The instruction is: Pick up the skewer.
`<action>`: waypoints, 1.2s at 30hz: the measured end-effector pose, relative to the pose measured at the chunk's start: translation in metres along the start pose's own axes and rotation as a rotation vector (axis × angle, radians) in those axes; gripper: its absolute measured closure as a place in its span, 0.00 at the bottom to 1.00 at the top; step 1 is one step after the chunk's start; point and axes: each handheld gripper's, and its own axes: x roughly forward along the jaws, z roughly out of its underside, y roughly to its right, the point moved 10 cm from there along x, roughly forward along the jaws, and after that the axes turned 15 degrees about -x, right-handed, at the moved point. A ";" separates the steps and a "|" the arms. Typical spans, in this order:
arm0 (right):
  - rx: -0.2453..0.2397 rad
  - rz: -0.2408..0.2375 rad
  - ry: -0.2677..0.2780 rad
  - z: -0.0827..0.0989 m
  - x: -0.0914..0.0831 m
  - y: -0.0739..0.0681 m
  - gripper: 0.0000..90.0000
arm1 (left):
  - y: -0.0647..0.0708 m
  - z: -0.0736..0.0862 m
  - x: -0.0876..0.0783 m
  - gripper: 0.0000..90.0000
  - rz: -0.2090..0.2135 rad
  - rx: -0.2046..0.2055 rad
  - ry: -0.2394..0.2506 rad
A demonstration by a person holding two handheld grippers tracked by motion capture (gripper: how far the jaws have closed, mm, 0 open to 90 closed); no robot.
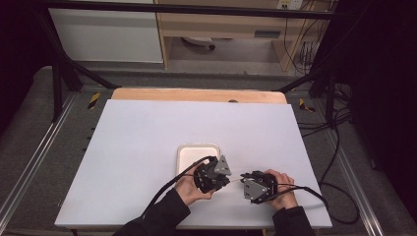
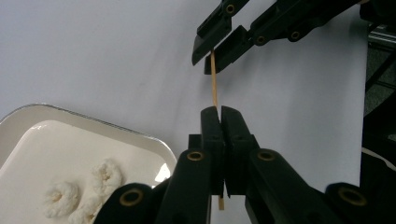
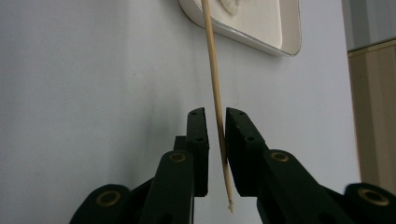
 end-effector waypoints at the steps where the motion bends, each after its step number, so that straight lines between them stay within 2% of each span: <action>1: 0.006 -0.005 -0.002 0.000 -0.001 -0.001 0.92 | 0.000 0.000 0.000 0.98 0.000 0.002 -0.002; 6: -0.016 -0.010 -0.005 0.000 -0.002 -0.002 0.96 | 0.001 0.001 0.000 0.98 0.005 0.005 -0.003; 11: -0.054 -0.012 -0.008 -0.001 -0.002 -0.002 0.98 | -0.001 0.001 -0.001 0.98 -0.001 0.005 -0.006; 18: -0.075 -0.012 -0.023 -0.001 -0.004 0.000 0.98 | -0.005 0.001 -0.001 0.97 -0.006 -0.002 -0.012; 21: -0.077 -0.006 -0.040 0.000 -0.005 0.002 0.99 | -0.009 0.001 -0.003 0.89 -0.018 -0.016 -0.021; 23: -0.088 -0.008 -0.059 0.002 -0.005 0.003 0.98 | -0.012 0.003 -0.003 0.83 -0.030 -0.013 -0.050; 27: -0.119 -0.013 -0.086 0.002 -0.005 0.005 0.98 | -0.016 0.006 -0.003 0.80 -0.034 -0.023 -0.119; 31: -0.142 -0.021 -0.103 0.002 -0.003 0.005 0.98 | -0.017 0.010 0.000 0.81 -0.035 -0.026 -0.203; 34: -0.159 -0.025 -0.110 0.001 -0.003 0.006 0.98 | -0.015 0.010 0.004 0.84 -0.043 -0.016 -0.240; 36: -0.160 -0.030 -0.115 0.001 -0.003 0.005 0.98 | -0.012 0.009 0.007 0.88 -0.044 -0.007 -0.247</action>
